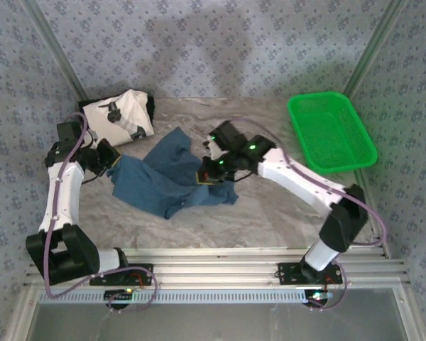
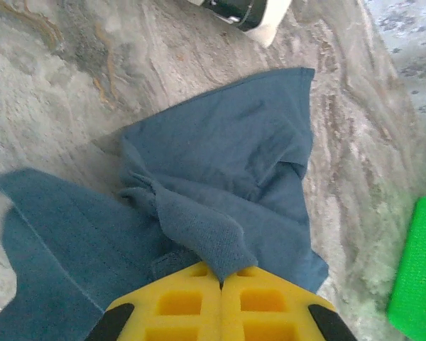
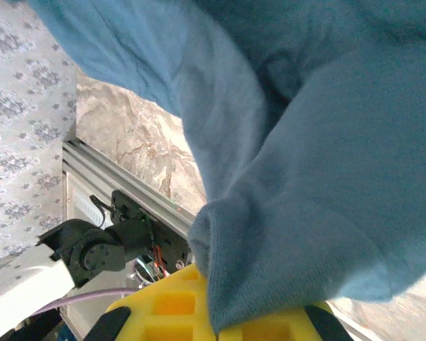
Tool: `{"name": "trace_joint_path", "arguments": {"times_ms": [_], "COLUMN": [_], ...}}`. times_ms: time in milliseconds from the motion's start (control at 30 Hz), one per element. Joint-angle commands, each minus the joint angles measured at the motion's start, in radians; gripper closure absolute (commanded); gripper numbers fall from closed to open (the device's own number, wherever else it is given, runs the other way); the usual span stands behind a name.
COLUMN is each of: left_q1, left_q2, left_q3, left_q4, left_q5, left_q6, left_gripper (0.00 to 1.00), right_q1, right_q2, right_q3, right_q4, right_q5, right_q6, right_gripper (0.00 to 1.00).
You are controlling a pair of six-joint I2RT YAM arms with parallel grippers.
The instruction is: Fold and stack the t-shirts
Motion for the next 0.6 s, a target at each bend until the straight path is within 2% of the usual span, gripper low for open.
{"name": "trace_joint_path", "arguments": {"times_ms": [0,33,67,100,133,200,267,333,400,433,467,567], "left_q1": [0.008,0.010,0.010,0.014,0.015,0.016,0.021,0.020,0.015,0.002,-0.016,-0.149], "left_q2": [0.075,0.109,0.140,0.164,0.182,0.181,0.147,0.084,0.015,-0.023,-0.053,-0.175], "left_q3": [0.057,0.072,0.088,0.107,0.120,0.140,0.154,0.169,0.174,0.182,0.189,0.144], "left_q4": [0.086,0.086,0.084,0.083,0.086,0.087,0.077,0.033,-0.006,-0.044,-0.078,-0.118], "left_q5": [-0.043,-0.039,-0.036,-0.030,-0.026,-0.019,-0.018,-0.002,0.031,0.037,0.029,0.019], "left_q6": [0.064,0.073,0.079,0.084,0.088,0.099,0.107,0.112,0.108,0.116,0.127,0.074], "left_gripper": [1.00,0.99,0.97,0.87,0.75,0.68,0.54,0.41,0.35,0.34,0.33,0.30], "right_q1": [0.055,0.075,0.089,0.103,0.113,0.116,0.106,0.074,0.020,-0.017,-0.051,-0.184], "right_q2": [0.069,0.094,0.107,0.125,0.142,0.158,0.145,0.110,0.060,0.032,0.009,-0.056], "right_q3": [0.041,0.037,0.026,0.014,0.018,0.062,0.111,0.141,0.142,0.136,0.133,0.128], "right_q4": [0.098,0.127,0.163,0.227,0.258,0.228,0.155,0.022,-0.063,-0.101,-0.129,-0.226], "right_q5": [0.020,0.009,-0.007,-0.035,-0.063,-0.086,-0.095,-0.092,-0.073,-0.069,-0.068,-0.054], "right_q6": [0.119,0.155,0.195,0.234,0.262,0.254,0.196,0.126,0.056,0.029,0.006,-0.095], "right_gripper": [1.00,0.99,0.93,0.74,0.63,0.48,0.34,0.26,0.22,0.20,0.12,0.09]}}
